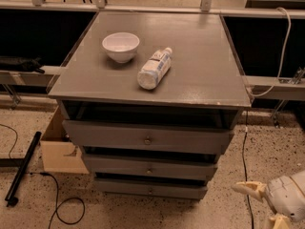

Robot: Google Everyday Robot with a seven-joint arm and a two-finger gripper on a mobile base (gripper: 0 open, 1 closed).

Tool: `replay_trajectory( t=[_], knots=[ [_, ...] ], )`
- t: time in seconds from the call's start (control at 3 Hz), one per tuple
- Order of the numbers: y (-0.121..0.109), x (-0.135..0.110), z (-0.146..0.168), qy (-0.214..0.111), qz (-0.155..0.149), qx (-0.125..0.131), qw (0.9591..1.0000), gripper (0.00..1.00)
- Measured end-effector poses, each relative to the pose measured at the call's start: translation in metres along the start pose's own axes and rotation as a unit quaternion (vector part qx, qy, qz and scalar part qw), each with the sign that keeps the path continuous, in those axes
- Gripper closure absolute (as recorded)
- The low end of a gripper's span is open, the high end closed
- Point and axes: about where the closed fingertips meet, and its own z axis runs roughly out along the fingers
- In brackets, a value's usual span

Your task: Open bottom drawer

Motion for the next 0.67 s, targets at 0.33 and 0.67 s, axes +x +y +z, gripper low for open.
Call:
replay_trajectory(
  t=[0.33, 0.67],
  knots=[
    [0.0044, 0.0057, 0.0046, -0.032, -0.024, 0.010, 0.9992, 0.00],
    [0.0043, 0.0057, 0.0047, -0.032, -0.024, 0.010, 0.9992, 0.00]
  ],
)
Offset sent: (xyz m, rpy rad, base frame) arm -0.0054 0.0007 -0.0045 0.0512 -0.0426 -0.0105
